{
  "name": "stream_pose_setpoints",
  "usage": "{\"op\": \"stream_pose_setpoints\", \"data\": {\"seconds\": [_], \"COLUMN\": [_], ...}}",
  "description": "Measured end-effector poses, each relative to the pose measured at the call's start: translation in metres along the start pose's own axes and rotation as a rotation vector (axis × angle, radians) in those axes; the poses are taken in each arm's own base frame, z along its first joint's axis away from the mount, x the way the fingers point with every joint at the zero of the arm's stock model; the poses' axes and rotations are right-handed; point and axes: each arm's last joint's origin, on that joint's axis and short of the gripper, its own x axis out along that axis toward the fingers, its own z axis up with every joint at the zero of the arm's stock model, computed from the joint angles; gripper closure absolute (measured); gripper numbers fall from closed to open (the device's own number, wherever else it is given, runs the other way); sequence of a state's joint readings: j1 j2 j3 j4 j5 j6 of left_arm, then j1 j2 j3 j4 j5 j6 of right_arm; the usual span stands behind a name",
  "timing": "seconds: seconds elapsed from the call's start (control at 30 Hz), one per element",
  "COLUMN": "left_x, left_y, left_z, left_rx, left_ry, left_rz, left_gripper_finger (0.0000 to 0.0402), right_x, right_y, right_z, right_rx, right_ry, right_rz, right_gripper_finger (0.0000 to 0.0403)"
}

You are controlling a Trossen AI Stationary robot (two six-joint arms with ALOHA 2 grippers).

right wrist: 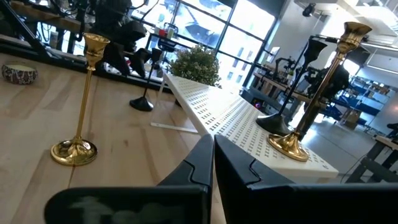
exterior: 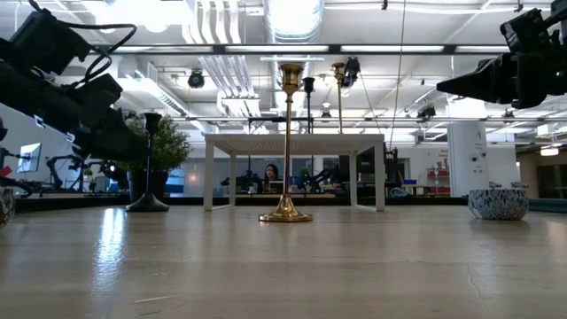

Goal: Pick & Place candle stick holders
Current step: Put the black candle holder on the shelf

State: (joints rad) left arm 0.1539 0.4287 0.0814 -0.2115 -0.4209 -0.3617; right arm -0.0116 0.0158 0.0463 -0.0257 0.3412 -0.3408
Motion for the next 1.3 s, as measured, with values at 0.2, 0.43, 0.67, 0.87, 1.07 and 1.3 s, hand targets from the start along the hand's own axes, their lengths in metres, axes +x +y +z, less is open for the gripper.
{"op": "stream_pose_setpoints", "data": {"seconds": [0.2, 0.43, 0.67, 0.87, 1.07, 1.3], "left_x": [0.0008, 0.0016, 0.001, 0.0026, 0.0049, 0.0076], "left_y": [0.0029, 0.001, 0.0017, 0.0027, 0.0022, 0.0047], "left_z": [0.0008, 0.0061, 0.01, 0.0056, 0.0057, 0.0063], "left_rx": [-0.034, -0.016, -0.008, -0.002, 0.004, 0.014], "left_ry": [-0.039, -0.112, -0.162, -0.155, -0.185, -0.179], "left_rz": [0.11, 0.099, 0.152, 0.16, 0.156, 0.19], "left_gripper_finger": [0.0126, 0.0126, 0.0126, 0.0126, 0.0126, 0.0126], "right_x": [0.0, 0.0, 0.0, 0.0, 0.0, 0.0], "right_y": [0.0, 0.0, 0.0, 0.0, 0.0, 0.0], "right_z": [0.0, 0.0, 0.0, 0.0, 0.0, 0.0], "right_rx": [0.0, 0.0, 0.0, 0.0, 0.0, 0.0], "right_ry": [0.0, 0.0, 0.0, 0.0, 0.0, 0.0], "right_rz": [0.0, 0.0, 0.0, 0.0, 0.0, 0.0], "right_gripper_finger": [0.0394, 0.0394, 0.0394, 0.0394, 0.0394, 0.0394]}}
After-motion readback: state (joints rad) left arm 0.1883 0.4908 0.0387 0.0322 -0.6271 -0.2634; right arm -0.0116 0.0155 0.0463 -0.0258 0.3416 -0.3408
